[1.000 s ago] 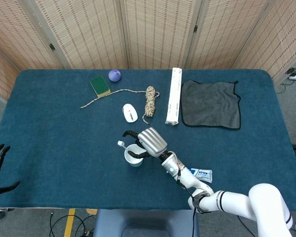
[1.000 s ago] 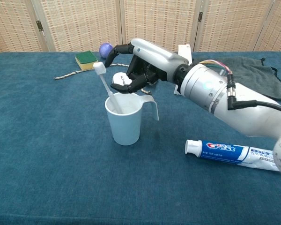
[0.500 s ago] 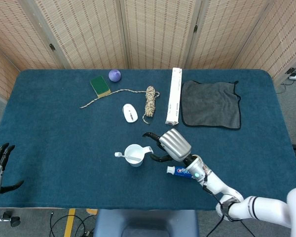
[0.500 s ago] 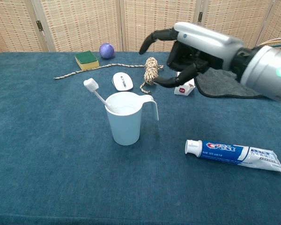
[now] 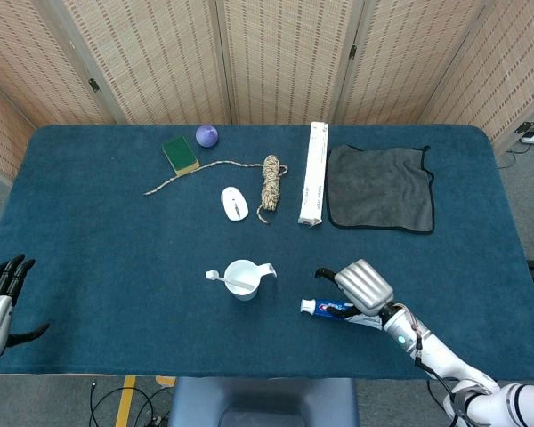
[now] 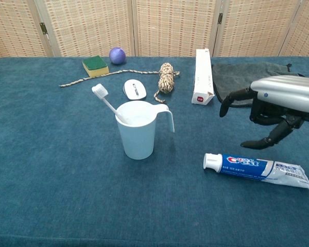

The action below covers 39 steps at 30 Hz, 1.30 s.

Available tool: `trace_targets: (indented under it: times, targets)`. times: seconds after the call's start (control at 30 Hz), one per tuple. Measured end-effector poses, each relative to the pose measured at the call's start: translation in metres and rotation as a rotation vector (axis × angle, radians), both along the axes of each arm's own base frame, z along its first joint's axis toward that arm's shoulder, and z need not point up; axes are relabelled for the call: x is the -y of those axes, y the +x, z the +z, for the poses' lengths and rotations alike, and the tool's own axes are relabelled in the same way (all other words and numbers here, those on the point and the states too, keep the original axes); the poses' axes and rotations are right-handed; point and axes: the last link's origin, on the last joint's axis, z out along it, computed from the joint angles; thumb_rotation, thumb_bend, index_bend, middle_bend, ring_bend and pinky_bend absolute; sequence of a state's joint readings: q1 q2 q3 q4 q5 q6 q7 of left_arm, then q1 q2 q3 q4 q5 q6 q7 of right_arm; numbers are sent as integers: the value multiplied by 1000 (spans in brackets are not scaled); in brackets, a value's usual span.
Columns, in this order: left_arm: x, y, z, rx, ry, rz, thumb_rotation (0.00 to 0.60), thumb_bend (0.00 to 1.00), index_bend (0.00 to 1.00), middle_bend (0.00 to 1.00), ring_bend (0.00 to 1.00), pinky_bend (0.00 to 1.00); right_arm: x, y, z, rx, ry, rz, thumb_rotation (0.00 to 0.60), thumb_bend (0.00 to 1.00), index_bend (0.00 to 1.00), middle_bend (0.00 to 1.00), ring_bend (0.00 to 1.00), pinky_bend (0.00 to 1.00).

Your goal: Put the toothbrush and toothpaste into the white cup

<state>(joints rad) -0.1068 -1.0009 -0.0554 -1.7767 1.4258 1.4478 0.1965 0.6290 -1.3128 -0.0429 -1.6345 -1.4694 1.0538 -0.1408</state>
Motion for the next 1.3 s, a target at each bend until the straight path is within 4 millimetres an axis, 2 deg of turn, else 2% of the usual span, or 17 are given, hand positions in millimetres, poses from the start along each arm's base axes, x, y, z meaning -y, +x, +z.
trace_targets:
  times: [0.33,0.5,0.8,1.03,1.17,1.3]
  targets:
    - [3,-1,0,-4,-3,2,600,117,90,71,105,383,-6,-11,-36,-105,77,-31,600,169,331,952,1000,1000]
    - [4,-4,2,-3,0,11,600,117,91,71,105,383,-4,-11,-45,-121,81,-38,600,195,355,953,1000,1000]
    - [5,-7,2,2,3,15,600,117,90,71,105,383,-4,-10,-52,-128,72,-31,600,240,437,958,1000,1000]
    - [6,-9,3,6,9,19,600,117,91,71,105,383,-4,-6,-59,-127,78,-24,600,347,536,969,1000,1000]
    - [6,-10,5,7,14,21,600,117,90,71,105,383,-2,-2,-56,-64,51,-35,600,441,564,980,1000,1000]
    - [6,-10,5,7,15,18,600,117,90,71,105,382,2,4,-47,58,20,-54,600,452,571,980,1000,1000]
